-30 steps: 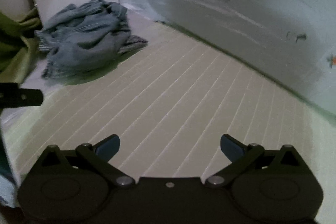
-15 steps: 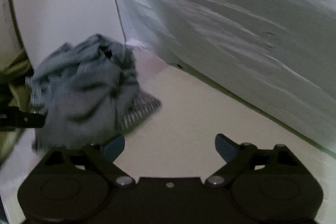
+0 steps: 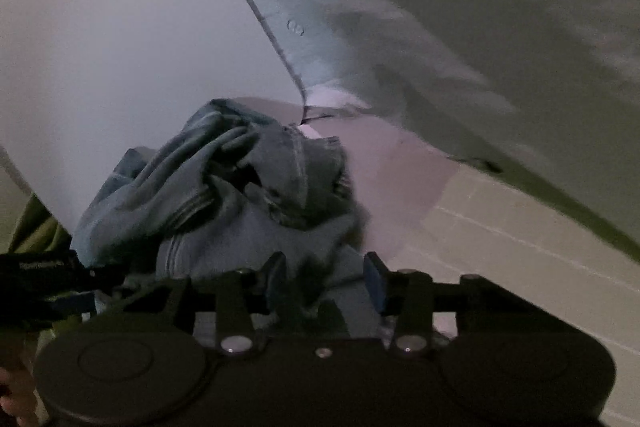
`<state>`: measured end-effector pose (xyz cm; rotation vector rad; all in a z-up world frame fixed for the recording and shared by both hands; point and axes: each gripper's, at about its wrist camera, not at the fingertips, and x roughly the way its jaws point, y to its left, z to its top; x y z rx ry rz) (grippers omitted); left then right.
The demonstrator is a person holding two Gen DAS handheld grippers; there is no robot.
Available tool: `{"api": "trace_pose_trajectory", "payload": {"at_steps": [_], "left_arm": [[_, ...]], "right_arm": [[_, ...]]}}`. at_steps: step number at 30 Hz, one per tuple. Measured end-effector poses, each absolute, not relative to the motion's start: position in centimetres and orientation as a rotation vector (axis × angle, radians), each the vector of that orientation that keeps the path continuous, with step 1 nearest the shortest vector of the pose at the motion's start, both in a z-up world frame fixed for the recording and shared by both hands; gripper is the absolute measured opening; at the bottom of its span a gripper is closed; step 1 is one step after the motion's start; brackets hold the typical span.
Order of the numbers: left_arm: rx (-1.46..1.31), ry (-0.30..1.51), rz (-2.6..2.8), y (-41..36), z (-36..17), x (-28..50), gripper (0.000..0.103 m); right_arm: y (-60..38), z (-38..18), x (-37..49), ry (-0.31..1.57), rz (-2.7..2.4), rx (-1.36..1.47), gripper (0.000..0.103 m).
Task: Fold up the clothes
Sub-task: 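Grasp the blue jeans in the clothes heap with both grippers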
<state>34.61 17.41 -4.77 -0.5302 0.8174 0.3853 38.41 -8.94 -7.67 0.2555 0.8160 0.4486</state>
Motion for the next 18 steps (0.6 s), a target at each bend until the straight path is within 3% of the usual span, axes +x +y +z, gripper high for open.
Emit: {"api": "trace_pose_trajectory", "payload": {"at_steps": [2, 8, 18], "left_arm": [[-0.566, 0.812, 0.382, 17.7, -4.8, 35.2, 0.075], [-0.739, 0.755, 0.342, 18.2, -4.5, 34.6, 0.082], [-1.123, 0.670, 0.238, 19.7, -5.2, 32.8, 0.084]], "right_arm": [[-8.4, -8.9, 39.6, 0.845, 0.454, 0.294, 0.046], [-8.8, -11.1, 41.4, 0.908, 0.446, 0.453, 0.053], [-11.0, -13.7, 42.3, 1.004, 0.459, 0.843, 0.064]]}}
